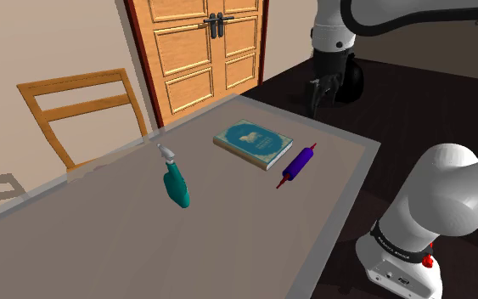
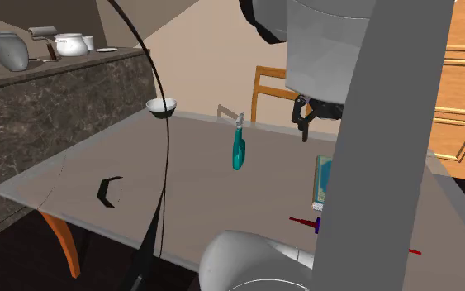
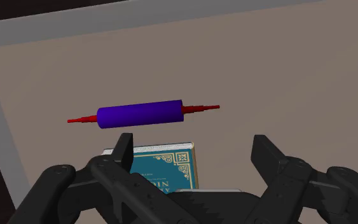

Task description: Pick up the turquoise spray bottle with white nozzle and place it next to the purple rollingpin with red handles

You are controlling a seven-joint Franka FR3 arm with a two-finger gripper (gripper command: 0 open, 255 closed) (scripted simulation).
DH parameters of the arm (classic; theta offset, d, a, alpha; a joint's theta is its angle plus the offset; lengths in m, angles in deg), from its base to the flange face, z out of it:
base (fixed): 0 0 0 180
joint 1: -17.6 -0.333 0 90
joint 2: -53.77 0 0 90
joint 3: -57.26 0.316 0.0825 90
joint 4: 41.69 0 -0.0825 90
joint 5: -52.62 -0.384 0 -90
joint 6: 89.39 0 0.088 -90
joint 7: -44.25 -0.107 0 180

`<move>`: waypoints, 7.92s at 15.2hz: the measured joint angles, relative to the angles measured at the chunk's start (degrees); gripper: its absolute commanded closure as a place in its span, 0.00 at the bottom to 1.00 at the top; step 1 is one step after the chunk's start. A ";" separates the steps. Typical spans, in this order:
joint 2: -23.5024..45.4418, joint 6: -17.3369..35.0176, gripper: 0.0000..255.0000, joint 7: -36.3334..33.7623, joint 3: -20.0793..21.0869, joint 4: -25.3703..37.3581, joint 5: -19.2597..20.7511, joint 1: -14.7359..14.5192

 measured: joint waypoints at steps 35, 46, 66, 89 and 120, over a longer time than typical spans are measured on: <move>64.45 13.84 0.00 -27.48 16.64 51.89 1.35 -11.58; 67.22 18.76 0.00 -28.44 16.47 49.74 2.20 -12.18; 66.50 15.51 1.00 -28.21 16.62 52.34 1.89 -12.22; 54.13 4.30 1.00 -24.46 16.78 51.79 -2.11 -9.10; -1.45 -17.70 1.00 2.26 -2.32 18.72 -4.97 -1.39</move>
